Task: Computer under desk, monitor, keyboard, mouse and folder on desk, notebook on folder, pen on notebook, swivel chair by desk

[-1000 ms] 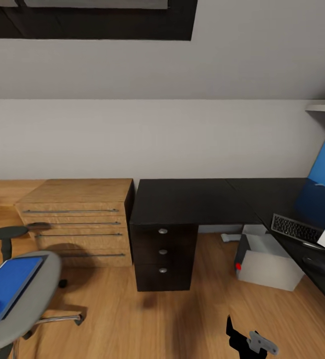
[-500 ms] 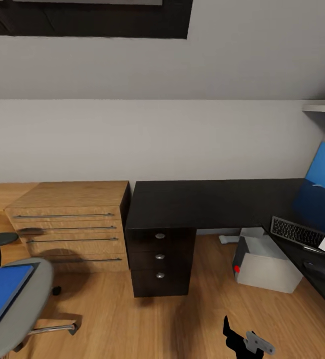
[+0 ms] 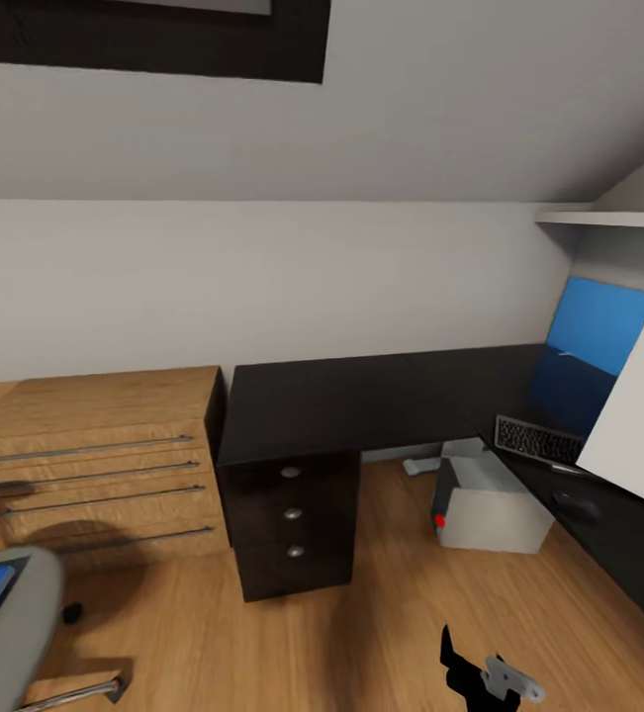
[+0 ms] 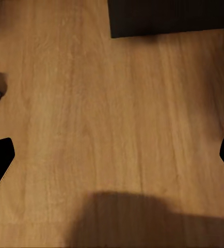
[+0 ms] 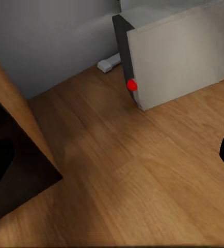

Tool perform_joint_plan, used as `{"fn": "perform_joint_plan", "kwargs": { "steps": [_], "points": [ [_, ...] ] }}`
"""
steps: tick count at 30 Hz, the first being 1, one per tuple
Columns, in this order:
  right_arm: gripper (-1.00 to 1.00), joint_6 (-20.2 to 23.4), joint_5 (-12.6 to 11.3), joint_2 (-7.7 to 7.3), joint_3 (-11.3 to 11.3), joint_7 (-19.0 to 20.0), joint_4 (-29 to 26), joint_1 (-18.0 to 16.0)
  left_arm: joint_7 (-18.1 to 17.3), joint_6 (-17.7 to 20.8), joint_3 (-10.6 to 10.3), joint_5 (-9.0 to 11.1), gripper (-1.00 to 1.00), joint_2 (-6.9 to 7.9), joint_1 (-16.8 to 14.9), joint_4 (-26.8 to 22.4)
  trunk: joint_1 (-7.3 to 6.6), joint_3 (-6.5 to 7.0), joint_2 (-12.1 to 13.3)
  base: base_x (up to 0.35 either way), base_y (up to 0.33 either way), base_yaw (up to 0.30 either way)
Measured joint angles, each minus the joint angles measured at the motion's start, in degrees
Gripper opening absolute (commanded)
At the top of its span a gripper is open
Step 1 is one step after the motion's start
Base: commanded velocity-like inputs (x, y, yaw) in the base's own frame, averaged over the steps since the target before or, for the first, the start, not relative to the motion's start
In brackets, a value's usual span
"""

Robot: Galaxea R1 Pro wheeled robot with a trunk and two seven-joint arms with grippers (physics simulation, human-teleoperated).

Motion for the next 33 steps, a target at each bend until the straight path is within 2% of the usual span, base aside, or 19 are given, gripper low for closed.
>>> {"fn": "perform_joint_plan", "kwargs": {
  "steps": [11, 18, 33],
  "points": [
    [1.0, -0.02, 1.07, 0.0, 0.0, -0.03, 0.0, 0.0, -0.02, -0.21, 0.01, 0.13, 1.0, 0.0, 0.0, -0.01, 0.0, 0.11, 0.0, 0.0, 0.044, -0.281],
    [1.0, -0.02, 1.11, 0.0, 0.01, -0.03, 0.0, -0.01, 0.06, -1.12, 0.09, 0.26, 1.0, -0.03, 0.0, 0.01, -1.53, 1.37, 2.79, 0.0, 0.002, -0.234],
    [1.0, 0.09, 1.04, 0.02, -0.09, -0.04, 0.0, -0.01, 0.18, -1.21, 0.31, 0.32, 1.0, -0.07, 0.01, -0.02, -4.83, 4.06, 8.81, 0.0, 0.0, -0.007]
  ]
}}
